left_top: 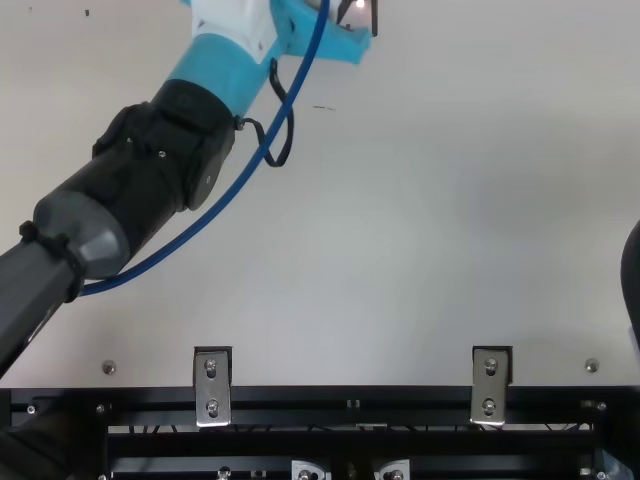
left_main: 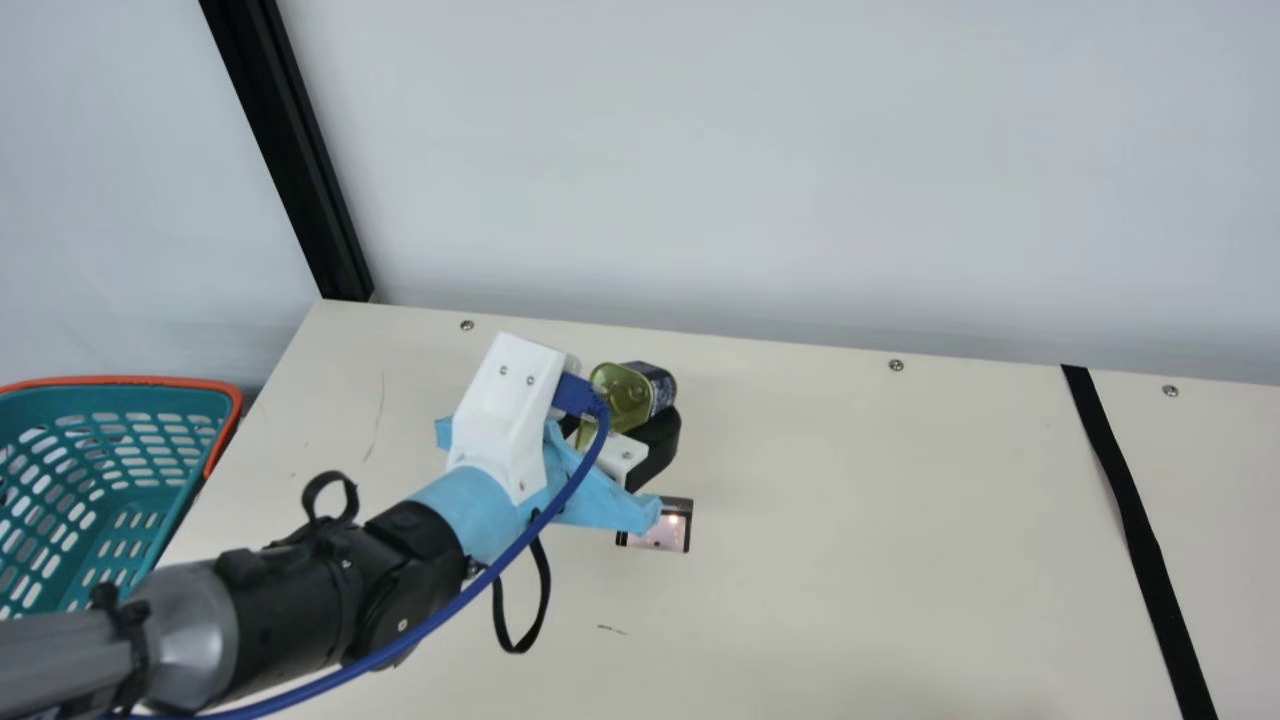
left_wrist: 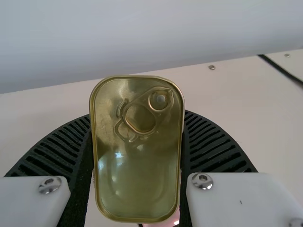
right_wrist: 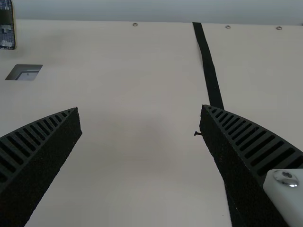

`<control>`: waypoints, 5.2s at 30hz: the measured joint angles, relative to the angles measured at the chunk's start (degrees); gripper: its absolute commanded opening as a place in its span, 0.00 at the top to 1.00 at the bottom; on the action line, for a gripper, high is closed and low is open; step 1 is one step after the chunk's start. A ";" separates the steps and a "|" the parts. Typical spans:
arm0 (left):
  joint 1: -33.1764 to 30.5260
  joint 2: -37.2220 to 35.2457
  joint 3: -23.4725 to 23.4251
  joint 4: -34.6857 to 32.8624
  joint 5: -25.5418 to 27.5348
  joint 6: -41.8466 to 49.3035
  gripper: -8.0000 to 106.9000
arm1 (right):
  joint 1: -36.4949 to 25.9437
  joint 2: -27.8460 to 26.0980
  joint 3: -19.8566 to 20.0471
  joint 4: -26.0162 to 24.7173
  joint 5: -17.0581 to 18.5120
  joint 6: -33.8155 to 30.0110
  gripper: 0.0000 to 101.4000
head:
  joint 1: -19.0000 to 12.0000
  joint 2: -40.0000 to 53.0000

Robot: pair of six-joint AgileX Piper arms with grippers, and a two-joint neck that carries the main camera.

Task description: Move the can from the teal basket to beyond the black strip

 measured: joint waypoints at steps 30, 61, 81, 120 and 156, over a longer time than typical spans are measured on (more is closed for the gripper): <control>0.13 -3.54 1.71 11.27 1.08 -11.99 0.84 | 0.00 0.00 0.00 0.00 0.00 0.00 0.00 | 0.00 0.00; -5.68 -21.73 10.78 36.73 9.44 -29.64 0.84 | 0.00 0.00 0.00 0.00 0.00 0.00 0.00 | 0.00 0.00; -5.68 -21.73 10.78 36.73 9.44 -29.64 0.84 | 6.91 14.17 -6.44 2.33 -10.88 0.52 0.00 | 0.00 0.00; -5.68 -21.73 10.78 36.73 9.44 -29.64 0.84 | 14.74 38.39 -23.19 25.62 -18.28 -12.42 0.00 | 0.00 0.00; -5.68 -21.73 10.78 36.73 9.44 -29.64 0.84 | 10.95 53.81 -34.89 54.98 -3.36 -36.13 0.00 | 0.00 0.00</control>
